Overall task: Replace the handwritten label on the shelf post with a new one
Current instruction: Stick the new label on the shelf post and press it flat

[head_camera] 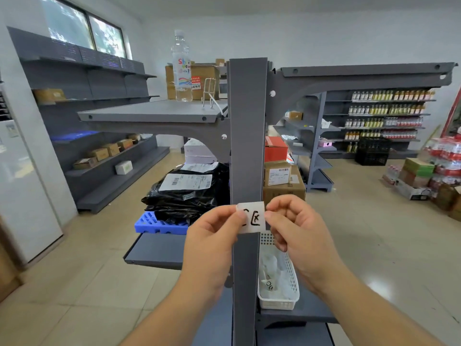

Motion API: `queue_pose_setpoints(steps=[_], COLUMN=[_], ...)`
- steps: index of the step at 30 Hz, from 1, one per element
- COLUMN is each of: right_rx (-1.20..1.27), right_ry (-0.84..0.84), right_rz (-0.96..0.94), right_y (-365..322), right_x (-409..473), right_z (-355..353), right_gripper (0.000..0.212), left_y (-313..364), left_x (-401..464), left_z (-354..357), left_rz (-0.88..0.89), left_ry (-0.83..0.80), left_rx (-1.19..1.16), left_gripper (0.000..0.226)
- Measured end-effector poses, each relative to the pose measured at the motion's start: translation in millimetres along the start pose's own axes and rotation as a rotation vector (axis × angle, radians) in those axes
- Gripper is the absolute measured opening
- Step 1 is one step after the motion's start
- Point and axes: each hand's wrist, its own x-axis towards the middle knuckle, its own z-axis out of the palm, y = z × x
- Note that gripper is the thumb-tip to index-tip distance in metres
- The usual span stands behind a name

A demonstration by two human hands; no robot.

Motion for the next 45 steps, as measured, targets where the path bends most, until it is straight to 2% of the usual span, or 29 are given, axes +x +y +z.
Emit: queue_pose_setpoints(steps=[3,9,13,16,21,28,34,39,45], right_rx=[-0.076,-0.251,-0.320,-0.357,-0.413,-0.413,-0.423,-0.493,-0.615], right_ry=[0.011,0.022,0.028,0.032,0.027,0.119,0.151,0.202,0.222], right_rz=[-0.013,-0.037,-0.083,-0.124,-0.201,-0.283,-0.287,-0.345,-0.412], right_y=[3,2,2,2,3,1,1,0,0], right_x=[4,13,18,23,32,49,63,71,75], right_z=[0,3,4,3,3,-2,2,7,10], right_gripper=[0.007,0.012,0.014,0.015,0.014,0.015,0.012,0.012,0.014], left_y=[1,3,8,13,16,13,15,19,15], left_x=[6,14,22,30,43,52,64,73,78], left_z=[-2,-1,-2,-2,1,2,4,7,11], left_rz=[-0.063,-0.081,-0.010,0.027,0.067,0.146,0.169,0.281,0.324], left_ry=[0.020,0.002,-0.018,-0.006,0.019,0.007,0.025,0.048,0.091], left_rx=[-0.051,-0.058,0.041,0.112,0.161,0.214,0.323,0.469,0.496], left_gripper=[0.015,0.019,0.022,0.037,0.046,0.014,0.012,0.013,0.012])
